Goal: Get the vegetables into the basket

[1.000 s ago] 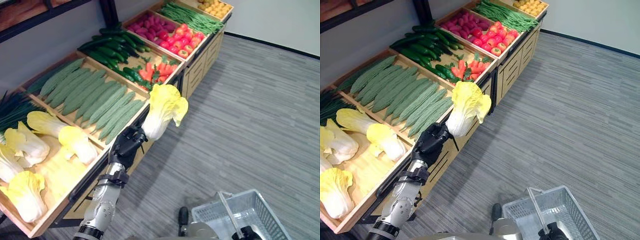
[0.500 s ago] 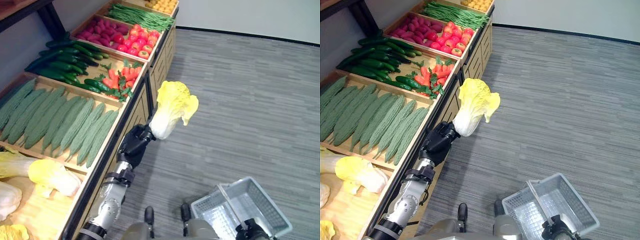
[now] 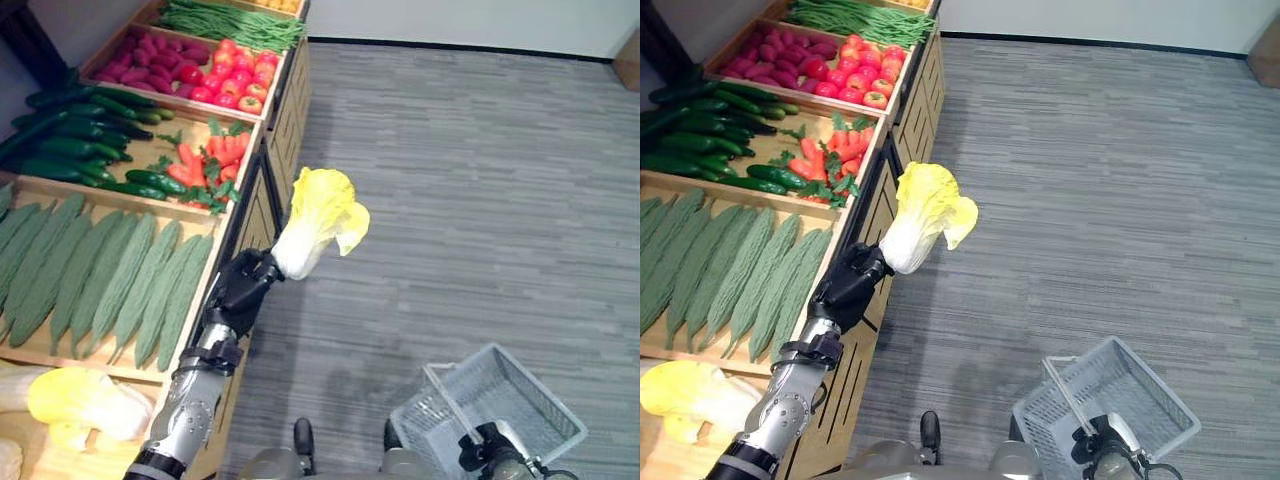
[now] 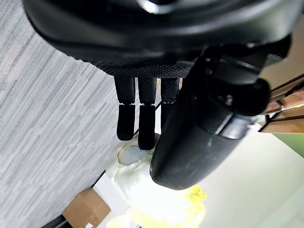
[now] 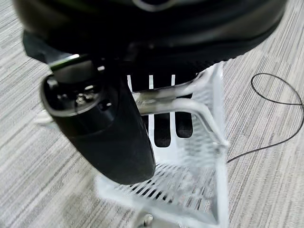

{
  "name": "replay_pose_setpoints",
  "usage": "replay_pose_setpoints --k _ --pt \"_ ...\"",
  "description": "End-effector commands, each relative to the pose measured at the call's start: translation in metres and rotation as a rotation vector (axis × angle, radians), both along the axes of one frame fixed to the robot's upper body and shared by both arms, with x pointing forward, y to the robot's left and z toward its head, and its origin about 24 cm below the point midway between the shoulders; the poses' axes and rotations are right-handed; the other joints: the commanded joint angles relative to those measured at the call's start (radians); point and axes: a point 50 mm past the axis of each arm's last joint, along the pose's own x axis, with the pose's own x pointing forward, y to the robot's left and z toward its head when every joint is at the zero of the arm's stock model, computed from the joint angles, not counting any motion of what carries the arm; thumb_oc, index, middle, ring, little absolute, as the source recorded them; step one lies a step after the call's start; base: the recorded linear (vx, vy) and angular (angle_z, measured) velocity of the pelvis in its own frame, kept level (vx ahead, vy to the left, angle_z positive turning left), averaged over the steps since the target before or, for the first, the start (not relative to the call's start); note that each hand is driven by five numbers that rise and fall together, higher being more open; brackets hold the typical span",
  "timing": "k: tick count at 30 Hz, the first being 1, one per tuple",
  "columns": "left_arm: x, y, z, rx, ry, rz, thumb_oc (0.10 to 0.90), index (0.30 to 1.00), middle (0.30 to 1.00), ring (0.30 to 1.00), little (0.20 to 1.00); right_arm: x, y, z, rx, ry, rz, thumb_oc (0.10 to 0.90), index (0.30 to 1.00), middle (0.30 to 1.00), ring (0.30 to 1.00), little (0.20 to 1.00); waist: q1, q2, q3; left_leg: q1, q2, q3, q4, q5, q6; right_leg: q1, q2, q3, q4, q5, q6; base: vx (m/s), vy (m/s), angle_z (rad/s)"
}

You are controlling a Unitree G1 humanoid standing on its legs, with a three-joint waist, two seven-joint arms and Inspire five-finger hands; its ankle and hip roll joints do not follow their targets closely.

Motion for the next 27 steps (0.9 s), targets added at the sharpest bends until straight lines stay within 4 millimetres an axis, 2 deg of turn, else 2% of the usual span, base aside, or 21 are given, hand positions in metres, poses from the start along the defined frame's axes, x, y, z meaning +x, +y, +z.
replay_pose_setpoints --k 1,4,5,6,7,8,9,11,13,15,16,19,20,27 --pt "0.013 -0.015 0.057 -0.044 -0.308 -0.060 0.400 0.300 0.300 0.300 0.300 0.019 -0.040 0.024 -0.138 -0.079 0.000 0.400 0.300 0.300 0.300 0.300 0.015 -0.033 -0.061 -0.003 0.074 -0.050 0.001 -0.054 -0.079 -0.003 -0.002 -0.010 0.017 0.017 0.048 0.08 -0.176 -0.03" --pt "0.011 -0.015 0.051 -0.028 -0.283 -0.080 0.400 0.300 0.300 0.300 0.300 0.036 -0.063 0.044 -0.192 -0.169 -0.027 0.400 0.300 0.300 0.300 0.300 0.007 -0.019 -0.069 0.003 0.090 -0.057 0.001 -0.049 -0.093 0.012 0.015 -0.012 0.006 0.002 0.039 0.06 -0.163 0.04" --pt "0.011 -0.013 0.050 -0.006 -0.278 -0.087 0.400 0.300 0.300 0.300 0.300 0.051 -0.072 0.059 -0.213 -0.257 -0.039 0.400 0.300 0.300 0.300 0.300 0.001 -0.012 -0.072 0.003 0.097 -0.059 0.001 -0.046 -0.098 0.012 0.021 -0.009 0.006 -0.003 0.036 0.02 -0.118 0.06" --pt "0.010 -0.011 0.049 0.025 -0.271 -0.091 0.400 0.300 0.300 0.300 0.300 0.074 -0.077 0.081 -0.223 -0.405 -0.029 0.400 0.300 0.300 0.300 0.300 -0.006 -0.006 -0.075 0.003 0.104 -0.055 0.001 -0.044 -0.103 0.014 0.026 -0.004 0.006 -0.007 0.034 0.03 -0.093 0.03" --pt "0.010 -0.010 0.048 0.043 -0.270 -0.092 0.400 0.300 0.300 0.300 0.300 0.086 -0.078 0.094 -0.231 -0.476 -0.010 0.400 0.300 0.300 0.300 0.300 -0.010 -0.002 -0.077 0.006 0.106 -0.054 0.001 -0.044 -0.104 0.015 0.028 0.000 0.006 -0.010 0.033 0.04 -0.069 -0.06" --pt "0.008 -0.007 0.044 0.081 -0.255 -0.096 0.400 0.300 0.300 0.300 0.300 0.114 -0.077 0.130 -0.252 -0.660 0.066 0.400 0.300 0.300 0.300 0.300 -0.021 0.006 -0.082 0.010 0.112 -0.050 0.001 -0.045 -0.107 0.016 0.032 0.008 0.006 -0.012 0.032 0.03 -0.029 -0.10" --pt "0.008 -0.007 0.044 0.081 -0.255 -0.096 0.400 0.300 0.300 0.300 0.300 0.114 -0.077 0.130 -0.252 -0.659 0.066 0.400 0.300 0.300 0.300 0.300 -0.021 0.007 -0.082 0.011 0.112 -0.049 0.001 -0.045 -0.107 0.016 0.032 0.008 0.006 -0.012 0.032 0.03 -0.020 -0.13" --pt "0.008 -0.007 0.041 0.090 -0.243 -0.102 0.400 0.300 0.300 0.300 0.300 0.131 -0.072 0.152 -0.264 -0.761 0.126 0.400 0.300 0.300 0.300 0.300 -0.024 0.011 -0.086 0.014 0.113 -0.045 0.001 -0.047 -0.107 0.016 0.033 0.014 0.006 -0.013 0.031 0.02 -0.009 -0.09" --pt "0.007 -0.010 0.038 0.094 -0.225 -0.117 0.400 0.300 0.300 0.300 0.300 0.157 -0.057 0.183 -0.236 -0.924 0.182 0.400 0.300 0.300 0.300 0.300 -0.027 0.016 -0.092 0.016 0.116 -0.034 0.001 -0.051 -0.106 0.013 0.033 0.025 0.006 -0.012 0.031 0.02 -0.012 -0.08" --pt "0.006 -0.010 0.037 0.094 -0.217 -0.122 0.400 0.300 0.300 0.300 0.300 0.163 -0.052 0.189 -0.219 -0.966 0.183 0.400 0.300 0.300 0.300 0.300 -0.027 0.017 -0.094 0.018 0.116 -0.032 0.001 -0.053 -0.105 0.014 0.033 0.026 0.006 -0.012 0.030 0.01 -0.002 -0.03" --pt "0.007 -0.012 0.036 0.100 -0.211 -0.130 0.400 0.300 0.300 0.300 0.300 0.173 -0.042 0.200 -0.179 -1.039 0.187 0.400 0.300 0.300 0.300 0.300 -0.030 0.020 -0.095 0.020 0.116 -0.028 0.001 -0.055 -0.105 0.014 0.033 0.030 0.006 -0.012 0.030 0.00 0.000 0.00" --pt "0.008 -0.014 0.036 0.112 -0.207 -0.141 0.400 0.300 0.300 0.300 0.300 0.180 -0.035 0.208 -0.144 -1.095 0.178 0.400 0.300 0.300 0.300 0.300 -0.031 0.023 -0.095 0.022 0.116 -0.025 0.001 -0.057 -0.105 0.016 0.033 0.032 0.006 -0.012 0.029 0.00 0.000 0.00" --pt "0.009 -0.017 0.036 0.124 -0.209 -0.162 0.400 0.300 0.300 0.300 0.300 0.189 -0.029 0.218 -0.146 -1.131 0.205 0.400 0.300 0.300 0.300 0.300 -0.032 0.025 -0.096 0.024 0.117 -0.025 0.001 -0.058 -0.105 0.017 0.033 0.035 0.006 -0.011 0.029 0.00 0.000 0.00" --pt "0.013 -0.023 0.035 0.181 -0.207 -0.240 0.400 0.300 0.300 0.300 0.300 0.214 -0.016 0.248 -0.178 -1.199 0.285 0.400 0.300 0.300 0.300 0.300 -0.030 0.035 -0.092 0.032 0.120 -0.016 0.001 -0.061 -0.108 0.018 0.036 0.046 0.006 -0.011 0.030 0.01 -0.006 -0.04"
